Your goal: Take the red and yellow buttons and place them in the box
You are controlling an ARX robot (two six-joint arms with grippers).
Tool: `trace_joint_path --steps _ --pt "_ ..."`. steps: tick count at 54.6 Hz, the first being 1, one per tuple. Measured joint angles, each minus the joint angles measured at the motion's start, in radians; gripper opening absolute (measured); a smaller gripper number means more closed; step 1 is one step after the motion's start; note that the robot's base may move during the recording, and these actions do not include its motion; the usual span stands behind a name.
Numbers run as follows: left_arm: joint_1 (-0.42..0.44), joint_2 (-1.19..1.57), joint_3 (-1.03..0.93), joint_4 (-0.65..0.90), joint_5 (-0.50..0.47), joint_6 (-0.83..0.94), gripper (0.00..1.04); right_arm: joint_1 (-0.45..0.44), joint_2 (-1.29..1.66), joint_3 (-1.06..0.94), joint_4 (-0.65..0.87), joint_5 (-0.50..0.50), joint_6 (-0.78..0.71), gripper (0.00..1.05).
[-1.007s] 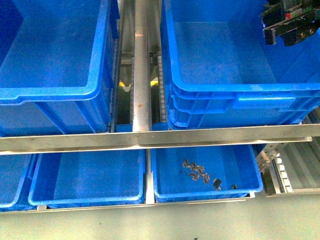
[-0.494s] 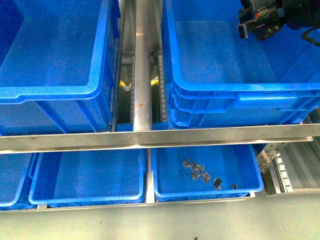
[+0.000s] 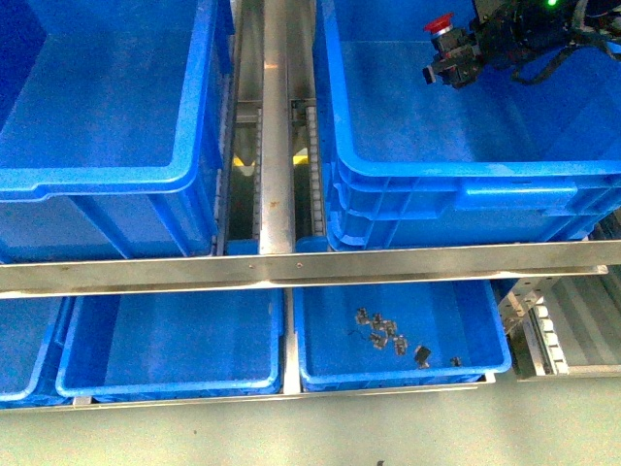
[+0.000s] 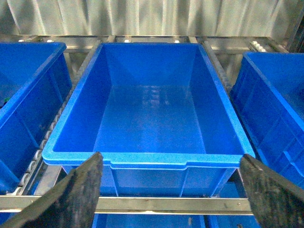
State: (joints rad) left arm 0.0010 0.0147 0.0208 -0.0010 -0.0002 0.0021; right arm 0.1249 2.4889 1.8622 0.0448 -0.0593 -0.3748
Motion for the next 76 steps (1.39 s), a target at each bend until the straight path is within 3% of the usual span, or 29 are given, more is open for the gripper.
trace_joint_path --steps 2,20,35,41,43,51,58,66,71,76 --pt "0.0 0.0 0.0 0.0 0.0 0.001 0.99 -0.005 0.041 0.066 -0.035 0.014 -0.003 0.33" --pt "0.0 0.0 0.0 0.0 0.0 0.0 0.97 -0.052 0.418 0.725 -0.43 0.064 -0.003 0.33" --pt "0.0 0.0 0.0 0.0 0.0 0.0 0.97 -0.049 0.527 0.952 -0.551 0.092 -0.003 0.33" --pt "0.0 0.0 0.0 0.0 0.0 0.0 0.97 -0.047 0.548 0.997 -0.589 0.091 -0.001 0.55" --pt "0.0 0.0 0.0 0.0 0.0 0.0 0.97 -0.048 0.544 0.99 -0.583 0.089 0.001 0.68" --pt "0.0 0.0 0.0 0.0 0.0 0.0 0.97 -0.064 0.216 0.43 -0.22 0.036 0.017 1.0" --pt "0.0 0.0 0.0 0.0 0.0 0.0 0.97 -0.06 -0.203 -0.137 0.051 -0.079 0.085 0.99" --pt "0.0 0.0 0.0 0.0 0.0 0.0 0.97 -0.028 -0.511 -0.574 0.221 -0.132 0.188 0.99" --pt "0.0 0.0 0.0 0.0 0.0 0.0 0.97 0.0 -0.67 -0.824 0.304 -0.103 0.275 0.99" --pt "0.0 0.0 0.0 0.0 0.0 0.0 0.97 0.021 -0.839 -1.073 0.4 -0.006 0.43 0.99"
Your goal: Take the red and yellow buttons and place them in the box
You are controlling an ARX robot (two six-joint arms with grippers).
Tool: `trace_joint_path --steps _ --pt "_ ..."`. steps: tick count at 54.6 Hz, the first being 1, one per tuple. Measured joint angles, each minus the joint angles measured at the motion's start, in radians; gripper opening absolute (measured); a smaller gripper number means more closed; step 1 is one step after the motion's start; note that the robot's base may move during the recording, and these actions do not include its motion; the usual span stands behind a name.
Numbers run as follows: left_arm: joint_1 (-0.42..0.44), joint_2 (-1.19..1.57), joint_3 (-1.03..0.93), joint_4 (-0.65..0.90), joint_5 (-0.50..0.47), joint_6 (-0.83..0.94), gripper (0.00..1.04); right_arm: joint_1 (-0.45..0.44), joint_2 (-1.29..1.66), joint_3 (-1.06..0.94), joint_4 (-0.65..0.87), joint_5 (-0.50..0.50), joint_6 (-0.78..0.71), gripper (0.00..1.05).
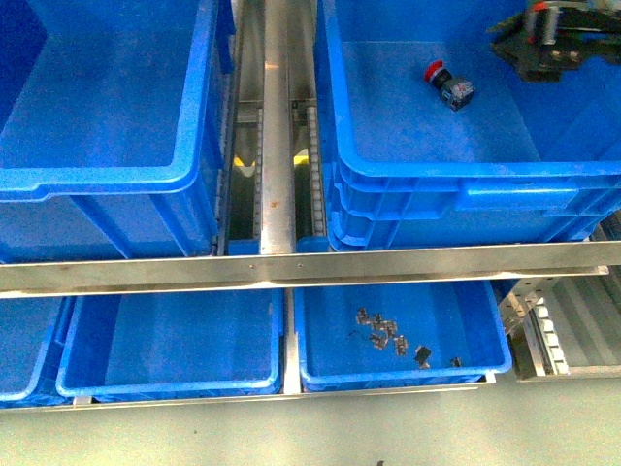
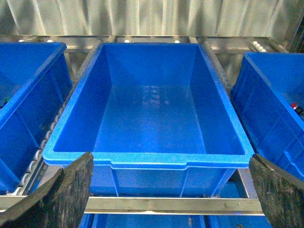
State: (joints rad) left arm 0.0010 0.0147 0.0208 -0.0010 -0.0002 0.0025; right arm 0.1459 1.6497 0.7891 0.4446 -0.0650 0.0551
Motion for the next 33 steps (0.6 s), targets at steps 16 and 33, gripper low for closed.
trace_joint_path --steps 16,33 --pt "0.0 0.0 0.0 0.0 0.0 0.0 0.97 -0.019 -0.199 -0.307 0.206 0.232 0.242 0.9" --pt "0.0 0.0 0.0 0.0 0.0 0.0 0.97 -0.066 -0.308 -0.586 0.686 0.145 -0.029 0.36"
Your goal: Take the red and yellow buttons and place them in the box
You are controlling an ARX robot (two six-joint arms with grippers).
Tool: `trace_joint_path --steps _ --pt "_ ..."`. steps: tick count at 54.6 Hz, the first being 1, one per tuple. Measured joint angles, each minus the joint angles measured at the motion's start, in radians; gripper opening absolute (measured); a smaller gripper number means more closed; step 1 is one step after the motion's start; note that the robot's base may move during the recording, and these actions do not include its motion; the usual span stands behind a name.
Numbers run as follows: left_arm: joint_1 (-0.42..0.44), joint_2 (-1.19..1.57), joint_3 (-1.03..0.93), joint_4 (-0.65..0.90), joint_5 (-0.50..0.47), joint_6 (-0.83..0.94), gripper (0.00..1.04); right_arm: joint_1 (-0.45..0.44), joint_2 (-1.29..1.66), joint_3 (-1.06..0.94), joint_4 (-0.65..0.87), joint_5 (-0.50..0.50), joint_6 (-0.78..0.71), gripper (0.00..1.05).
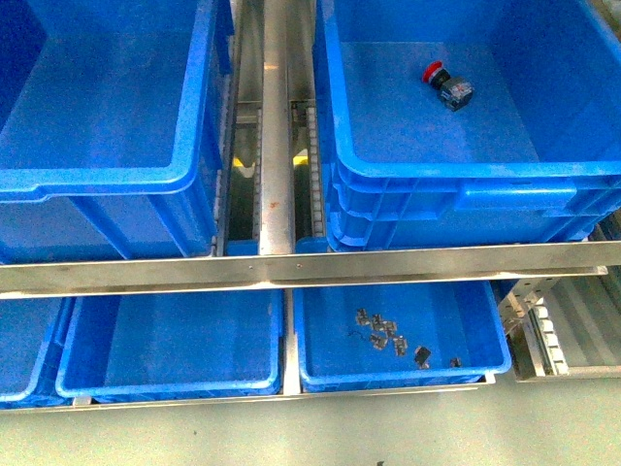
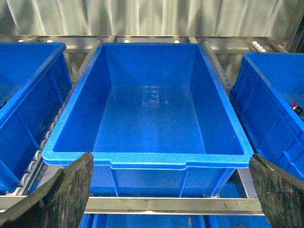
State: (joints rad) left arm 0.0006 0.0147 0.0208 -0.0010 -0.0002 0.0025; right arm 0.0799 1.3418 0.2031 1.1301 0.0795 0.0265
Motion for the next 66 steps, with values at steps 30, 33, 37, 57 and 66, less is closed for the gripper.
trace_joint_path --steps 30,33,37,57,66 --pt "0.0 0.0 0.0 0.0 0.0 0.0 0.97 -0.079 -0.557 -0.18 -0.382 -0.079 -0.021 0.04" --pt "0.0 0.0 0.0 0.0 0.0 0.0 0.97 -0.079 -0.603 -0.181 -0.421 -0.079 -0.021 0.04" --pt "0.0 0.0 0.0 0.0 0.0 0.0 0.97 -0.079 -0.663 -0.181 -0.473 -0.079 -0.021 0.04" --pt "0.0 0.0 0.0 0.0 0.0 0.0 0.97 -0.079 -0.922 -0.182 -0.712 -0.079 -0.021 0.04" --pt "0.0 0.0 0.0 0.0 0.0 0.0 0.97 -0.079 -1.003 -0.182 -0.791 -0.079 -0.021 0.04"
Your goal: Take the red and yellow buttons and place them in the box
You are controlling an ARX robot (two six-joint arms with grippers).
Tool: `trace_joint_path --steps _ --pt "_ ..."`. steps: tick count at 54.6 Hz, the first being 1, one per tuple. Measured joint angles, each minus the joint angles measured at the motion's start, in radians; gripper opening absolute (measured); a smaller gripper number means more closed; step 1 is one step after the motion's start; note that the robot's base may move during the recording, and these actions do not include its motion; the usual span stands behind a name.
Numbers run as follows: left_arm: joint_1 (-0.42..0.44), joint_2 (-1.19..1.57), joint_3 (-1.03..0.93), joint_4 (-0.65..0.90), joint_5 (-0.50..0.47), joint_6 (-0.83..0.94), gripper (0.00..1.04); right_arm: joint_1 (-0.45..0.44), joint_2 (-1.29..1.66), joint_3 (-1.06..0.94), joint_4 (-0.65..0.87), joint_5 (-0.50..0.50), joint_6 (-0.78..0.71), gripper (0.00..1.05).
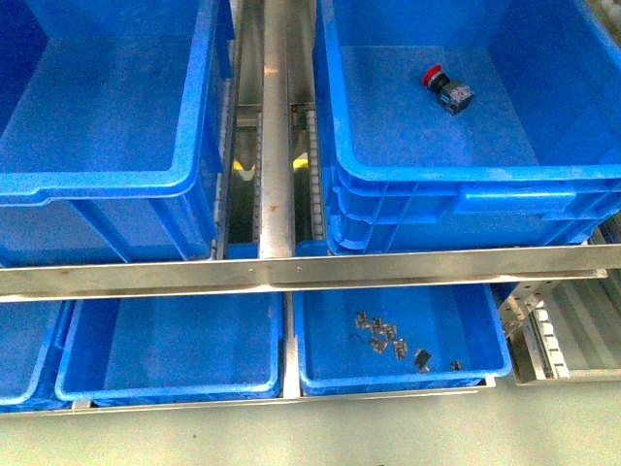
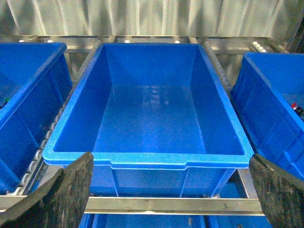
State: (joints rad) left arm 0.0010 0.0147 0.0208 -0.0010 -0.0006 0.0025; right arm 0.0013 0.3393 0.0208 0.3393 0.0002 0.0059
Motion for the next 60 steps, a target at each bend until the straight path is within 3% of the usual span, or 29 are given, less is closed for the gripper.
trace_joint_path --steps 27,33,55,60 --pt "0.0 0.0 0.0 0.0 0.0 0.0 0.97 0.0 -0.164 0.0 -0.163 0.0 0.0 0.04" --pt "0.0 0.0 0.0 0.0 0.0 0.0 0.97 0.0 -0.299 0.0 -0.326 0.002 0.0 0.04" --pt "0.0 0.0 0.0 0.0 0.0 0.0 0.97 0.0 -0.335 0.0 -0.338 0.0 0.0 0.04" --pt "0.0 0.0 0.0 0.0 0.0 0.0 0.97 0.0 -0.335 0.0 -0.338 0.0 -0.002 0.25"
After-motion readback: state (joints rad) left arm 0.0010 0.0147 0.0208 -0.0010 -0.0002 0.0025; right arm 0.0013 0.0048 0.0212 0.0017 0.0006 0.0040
